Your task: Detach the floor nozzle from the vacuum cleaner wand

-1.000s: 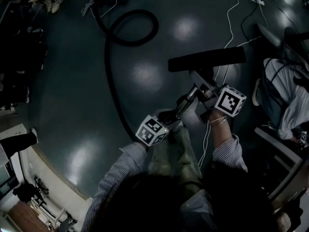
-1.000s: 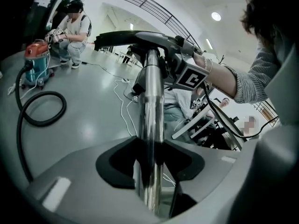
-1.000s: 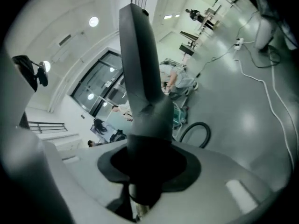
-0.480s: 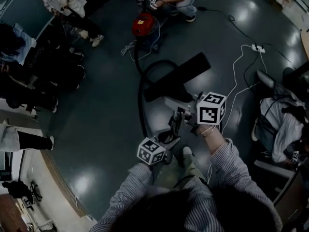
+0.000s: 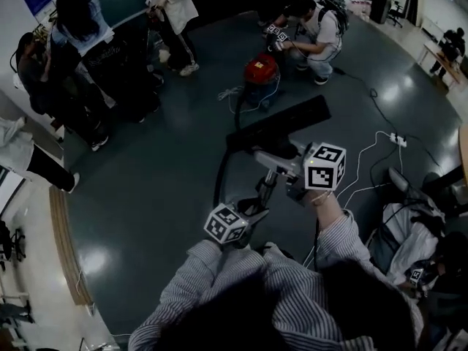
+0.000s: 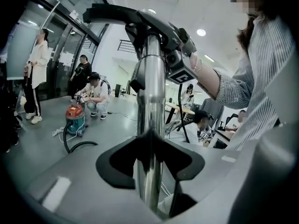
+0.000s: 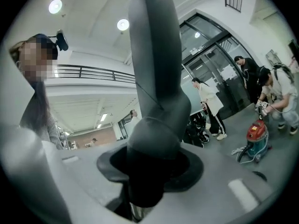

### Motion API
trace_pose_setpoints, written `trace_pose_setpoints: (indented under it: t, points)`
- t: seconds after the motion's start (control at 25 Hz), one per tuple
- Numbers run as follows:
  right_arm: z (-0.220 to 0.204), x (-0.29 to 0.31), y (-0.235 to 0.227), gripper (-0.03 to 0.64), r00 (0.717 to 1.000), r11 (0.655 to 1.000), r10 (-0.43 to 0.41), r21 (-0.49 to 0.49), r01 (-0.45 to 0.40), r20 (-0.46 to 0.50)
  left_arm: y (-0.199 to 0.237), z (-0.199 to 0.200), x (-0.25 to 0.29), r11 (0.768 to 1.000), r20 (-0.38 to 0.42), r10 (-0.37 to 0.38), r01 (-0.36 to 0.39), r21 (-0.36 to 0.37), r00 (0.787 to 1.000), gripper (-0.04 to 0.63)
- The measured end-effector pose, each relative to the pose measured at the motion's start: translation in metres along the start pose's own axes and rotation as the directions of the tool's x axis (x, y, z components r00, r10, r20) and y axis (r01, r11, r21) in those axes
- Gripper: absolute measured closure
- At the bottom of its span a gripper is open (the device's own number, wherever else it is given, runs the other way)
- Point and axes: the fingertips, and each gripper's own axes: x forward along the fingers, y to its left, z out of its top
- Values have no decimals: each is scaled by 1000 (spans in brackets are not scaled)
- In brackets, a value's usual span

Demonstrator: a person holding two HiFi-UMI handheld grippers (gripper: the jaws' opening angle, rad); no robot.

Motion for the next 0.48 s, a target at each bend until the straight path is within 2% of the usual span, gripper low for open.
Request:
trace_pose_setpoints:
  t: [0.24, 0.4, 0.48]
  points:
    - [2, 19, 20, 471, 989, 997, 65, -24, -69, -136, 6, 6, -20, 999, 46, 54, -54, -1, 997, 414]
    - [5, 23, 29, 479, 987, 994, 103, -26, -107, -127, -3, 8, -14, 1000, 74, 7, -4, -30, 997, 414]
    - [3, 26, 37, 485, 982, 987, 122, -82, -135, -146, -10, 9, -14, 999, 93, -32, 36, -40, 995, 414]
